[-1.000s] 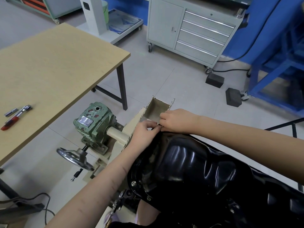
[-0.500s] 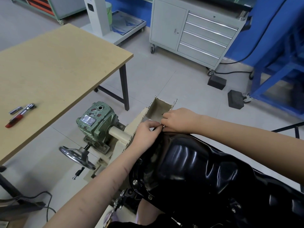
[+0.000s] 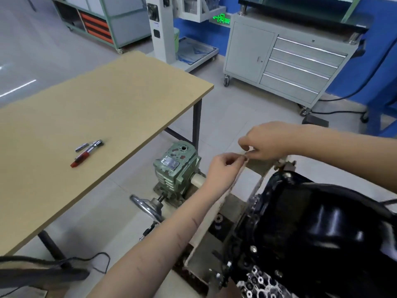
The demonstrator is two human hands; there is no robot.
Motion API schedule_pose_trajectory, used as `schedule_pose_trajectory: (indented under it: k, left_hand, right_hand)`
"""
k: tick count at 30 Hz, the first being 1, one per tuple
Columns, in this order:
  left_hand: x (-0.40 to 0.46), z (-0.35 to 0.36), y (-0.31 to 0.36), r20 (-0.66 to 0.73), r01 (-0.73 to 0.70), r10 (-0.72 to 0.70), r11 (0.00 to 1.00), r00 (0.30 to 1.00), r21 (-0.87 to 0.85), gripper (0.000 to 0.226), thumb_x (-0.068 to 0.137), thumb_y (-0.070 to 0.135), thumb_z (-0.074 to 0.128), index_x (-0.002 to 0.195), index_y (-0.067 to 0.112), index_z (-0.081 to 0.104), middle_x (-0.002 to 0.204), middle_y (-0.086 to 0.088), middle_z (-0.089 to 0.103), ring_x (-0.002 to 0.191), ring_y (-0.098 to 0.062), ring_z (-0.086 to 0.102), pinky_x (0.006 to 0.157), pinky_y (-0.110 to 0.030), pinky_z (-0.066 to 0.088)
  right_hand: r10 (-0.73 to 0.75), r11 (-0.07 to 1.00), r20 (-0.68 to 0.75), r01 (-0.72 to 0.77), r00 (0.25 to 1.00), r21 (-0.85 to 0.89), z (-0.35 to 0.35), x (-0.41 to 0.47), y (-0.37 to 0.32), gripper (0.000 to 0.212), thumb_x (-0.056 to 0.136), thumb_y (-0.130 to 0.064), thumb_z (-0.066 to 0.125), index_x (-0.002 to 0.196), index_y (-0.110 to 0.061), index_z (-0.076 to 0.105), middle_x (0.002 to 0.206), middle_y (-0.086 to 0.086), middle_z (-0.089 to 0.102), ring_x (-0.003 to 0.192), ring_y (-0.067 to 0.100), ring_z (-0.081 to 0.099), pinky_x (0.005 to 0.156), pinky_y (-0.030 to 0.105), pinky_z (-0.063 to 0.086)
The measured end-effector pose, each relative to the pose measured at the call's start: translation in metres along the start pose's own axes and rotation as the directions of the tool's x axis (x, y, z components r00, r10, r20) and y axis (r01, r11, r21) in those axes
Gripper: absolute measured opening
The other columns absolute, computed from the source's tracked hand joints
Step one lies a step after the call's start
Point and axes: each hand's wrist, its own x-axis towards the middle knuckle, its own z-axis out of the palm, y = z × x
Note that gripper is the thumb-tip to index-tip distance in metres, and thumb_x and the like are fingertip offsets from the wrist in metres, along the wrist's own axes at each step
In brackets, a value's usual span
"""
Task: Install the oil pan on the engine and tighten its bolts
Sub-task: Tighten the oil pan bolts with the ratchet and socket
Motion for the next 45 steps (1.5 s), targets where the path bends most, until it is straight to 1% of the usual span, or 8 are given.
schedule_pose_trajectory:
  k: [8, 13, 19, 26, 29, 34, 42, 45]
  left_hand:
    - [0.000, -0.219, -0.073, -0.216, 0.108, -0.086, 0.990, 0.973, 0.089, 0.018, 0.087, 0.013, 0.054, 0.072, 0.010, 0.063, 0.060, 0.003, 0.054, 0.056, -0.008, 0.046, 0.056, -0.021, 0.037]
    - [0.009, -0.353, -0.145, -0.484, 0.324, -0.173, 0.913, 0.858, 0.248, 0.017, 0.082, 0.007, 0.052, 0.066, 0.002, 0.054, 0.056, -0.003, 0.043, 0.060, -0.017, 0.046, 0.049, -0.018, 0.030]
    - [0.043, -0.429, -0.214, -0.563, 0.497, -0.216, 0.764, 0.798, 0.411, 0.039, 0.084, 0.023, 0.057, 0.120, 0.008, 0.054, 0.120, -0.012, 0.053, 0.112, -0.028, 0.050, 0.083, -0.034, 0.045]
    - [0.109, -0.439, -0.254, -0.430, 0.421, -0.143, 0.613, 0.892, 0.669, 0.054, 0.086, 0.027, 0.054, 0.133, 0.010, 0.032, 0.127, -0.011, 0.040, 0.115, -0.029, 0.040, 0.085, -0.034, 0.037]
    - [0.131, -0.442, -0.267, -0.345, 0.400, -0.204, 0.532, 0.916, 0.746, 0.055, 0.085, 0.024, 0.051, 0.133, 0.013, 0.028, 0.128, -0.008, 0.037, 0.120, -0.026, 0.036, 0.091, -0.033, 0.036]
    - [0.148, -0.438, -0.273, -0.295, 0.354, -0.222, 0.302, 0.929, 0.885, 0.045, 0.089, 0.019, 0.045, 0.130, 0.007, 0.031, 0.129, -0.010, 0.039, 0.119, -0.026, 0.037, 0.090, -0.031, 0.038]
    - [0.144, -0.437, -0.276, -0.281, 0.348, -0.224, 0.367, 0.933, 0.863, 0.033, 0.094, 0.008, 0.034, 0.127, 0.001, 0.035, 0.126, -0.015, 0.044, 0.115, -0.029, 0.046, 0.089, -0.032, 0.039]
    - [0.140, -0.443, -0.266, -0.234, 0.359, -0.278, 0.609, 0.932, 0.707, 0.014, 0.093, 0.014, 0.039, 0.098, 0.005, 0.048, 0.097, -0.013, 0.053, 0.089, -0.027, 0.058, 0.071, -0.033, 0.042]
  right_hand:
    - [0.128, 0.813, -0.206, 0.016, 0.970, 0.582, -0.074, 0.161, -0.156, 0.018, 0.093, -0.027, 0.046, 0.099, -0.014, 0.057, 0.090, 0.004, 0.059, 0.082, 0.021, 0.054, 0.065, 0.029, 0.041]
    - [0.419, -0.095, 0.025, 0.016, 0.908, 0.995, -0.069, 0.284, -0.261, 0.018, 0.093, -0.012, 0.045, 0.104, -0.003, 0.056, 0.077, 0.006, 0.056, 0.063, 0.017, 0.052, 0.057, 0.025, 0.041]
    - [0.305, -0.804, 0.417, -0.003, 0.856, 0.595, -0.037, 0.356, -0.327, 0.017, 0.096, -0.013, 0.041, 0.080, -0.011, 0.047, 0.074, 0.008, 0.050, 0.062, 0.018, 0.050, 0.056, 0.026, 0.042]
    - [0.238, -0.882, 0.525, -0.044, 0.817, 0.468, -0.015, 0.392, -0.336, 0.041, 0.097, -0.021, 0.041, 0.122, 0.012, 0.044, 0.104, 0.032, 0.057, 0.094, 0.041, 0.057, 0.084, 0.041, 0.050]
    - [0.239, -0.865, 0.554, -0.084, 0.798, 0.495, -0.004, 0.403, -0.342, 0.053, 0.097, -0.016, 0.039, 0.132, 0.019, 0.020, 0.136, 0.037, 0.019, 0.127, 0.050, 0.022, 0.108, 0.054, 0.017]
    - [0.285, -0.852, 0.577, -0.073, 0.766, 0.518, 0.000, 0.414, -0.346, 0.052, 0.097, -0.016, 0.037, 0.130, 0.021, 0.019, 0.129, 0.043, 0.019, 0.121, 0.054, 0.025, 0.107, 0.054, 0.014]
    - [0.278, -0.864, 0.583, -0.066, 0.763, 0.498, -0.003, 0.415, -0.347, 0.048, 0.097, -0.015, 0.037, 0.127, 0.022, 0.029, 0.121, 0.040, 0.045, 0.106, 0.046, 0.053, 0.104, 0.049, 0.033]
    - [0.276, -0.879, 0.579, -0.042, 0.767, 0.475, 0.003, 0.417, -0.349, 0.047, 0.097, -0.015, 0.036, 0.126, 0.021, 0.030, 0.072, 0.012, 0.048, 0.072, 0.025, 0.047, 0.107, 0.049, 0.023]
